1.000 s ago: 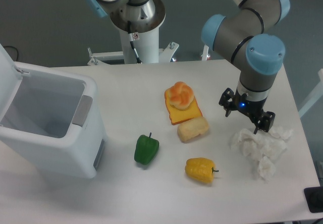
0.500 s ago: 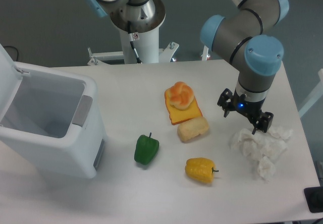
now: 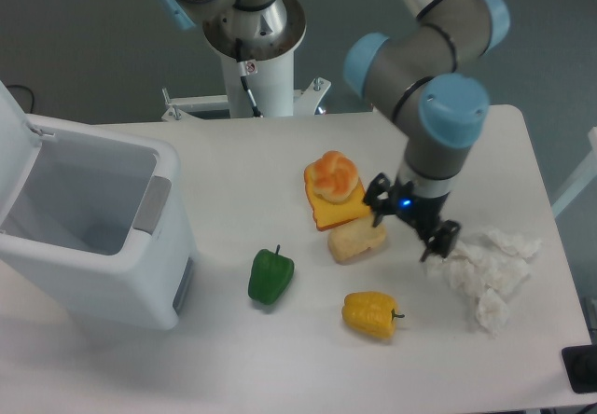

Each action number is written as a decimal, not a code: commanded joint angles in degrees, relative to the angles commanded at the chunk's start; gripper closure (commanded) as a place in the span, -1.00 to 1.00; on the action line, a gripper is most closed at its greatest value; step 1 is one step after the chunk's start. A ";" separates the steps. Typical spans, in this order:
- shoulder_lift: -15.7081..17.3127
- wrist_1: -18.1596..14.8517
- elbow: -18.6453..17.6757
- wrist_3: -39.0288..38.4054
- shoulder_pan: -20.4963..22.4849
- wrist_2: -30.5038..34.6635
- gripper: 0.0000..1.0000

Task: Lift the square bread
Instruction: 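Move the gripper toward the small square bread piece beside the cheese slice, then lower the gripper and close it on the small square bread piece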

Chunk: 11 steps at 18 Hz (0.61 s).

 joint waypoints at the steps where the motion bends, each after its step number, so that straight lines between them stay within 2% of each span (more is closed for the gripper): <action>1: -0.61 0.08 -0.35 -0.36 -0.35 0.00 -1.00; 4: -1.14 -0.09 -1.40 -0.01 -0.10 0.79 -1.00; 7: -0.80 -0.18 -4.48 0.34 -0.09 7.99 -1.00; 11: -2.20 0.09 -6.59 0.34 -0.89 8.27 -1.00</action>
